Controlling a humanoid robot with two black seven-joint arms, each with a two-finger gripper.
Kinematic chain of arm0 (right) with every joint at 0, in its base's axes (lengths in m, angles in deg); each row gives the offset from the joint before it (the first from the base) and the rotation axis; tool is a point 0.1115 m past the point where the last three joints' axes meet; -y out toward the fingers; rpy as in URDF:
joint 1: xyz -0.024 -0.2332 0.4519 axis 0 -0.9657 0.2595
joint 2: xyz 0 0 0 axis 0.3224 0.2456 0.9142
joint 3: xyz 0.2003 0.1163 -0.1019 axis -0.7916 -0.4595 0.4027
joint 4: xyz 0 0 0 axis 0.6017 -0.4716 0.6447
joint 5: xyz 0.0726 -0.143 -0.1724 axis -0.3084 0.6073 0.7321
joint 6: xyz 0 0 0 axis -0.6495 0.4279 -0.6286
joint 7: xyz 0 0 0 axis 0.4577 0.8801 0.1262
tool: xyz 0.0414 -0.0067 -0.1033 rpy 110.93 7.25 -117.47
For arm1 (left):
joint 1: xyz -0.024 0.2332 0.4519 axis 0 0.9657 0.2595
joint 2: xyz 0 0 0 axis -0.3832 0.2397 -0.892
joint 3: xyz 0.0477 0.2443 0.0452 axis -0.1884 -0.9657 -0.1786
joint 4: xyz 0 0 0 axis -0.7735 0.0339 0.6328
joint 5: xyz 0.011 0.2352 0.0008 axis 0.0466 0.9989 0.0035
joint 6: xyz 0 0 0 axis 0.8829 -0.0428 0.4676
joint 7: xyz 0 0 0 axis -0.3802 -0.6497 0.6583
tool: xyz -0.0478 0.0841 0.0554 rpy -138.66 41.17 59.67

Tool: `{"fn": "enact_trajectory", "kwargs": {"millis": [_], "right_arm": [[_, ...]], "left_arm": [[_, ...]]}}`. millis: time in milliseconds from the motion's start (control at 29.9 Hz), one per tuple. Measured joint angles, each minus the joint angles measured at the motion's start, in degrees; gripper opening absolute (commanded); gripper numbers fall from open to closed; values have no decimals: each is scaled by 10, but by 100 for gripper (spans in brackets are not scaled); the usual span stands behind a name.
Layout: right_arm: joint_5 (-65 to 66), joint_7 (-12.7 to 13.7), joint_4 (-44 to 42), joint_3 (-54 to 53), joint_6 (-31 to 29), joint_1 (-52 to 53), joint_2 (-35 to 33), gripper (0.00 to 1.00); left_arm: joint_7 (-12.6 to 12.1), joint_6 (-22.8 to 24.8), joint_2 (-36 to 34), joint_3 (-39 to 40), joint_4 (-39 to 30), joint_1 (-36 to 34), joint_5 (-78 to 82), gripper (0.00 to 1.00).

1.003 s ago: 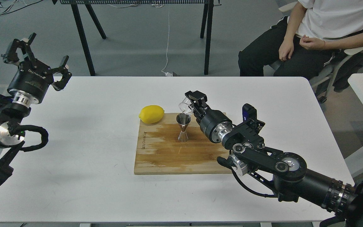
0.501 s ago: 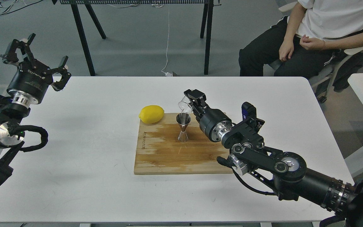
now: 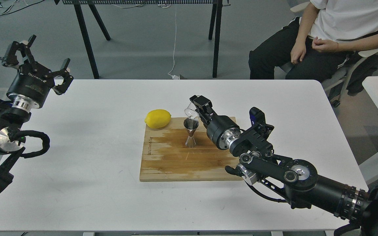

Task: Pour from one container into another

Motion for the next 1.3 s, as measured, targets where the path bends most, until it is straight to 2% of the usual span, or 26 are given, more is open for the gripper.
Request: {"fn": "enact_trajectory", "kwargs": {"millis": [1303], "right_arm": [[101,-8,-8,80,21,40,-26,28]], "left_arm": [[2,1,2,1,1,4,-1,100]]}}
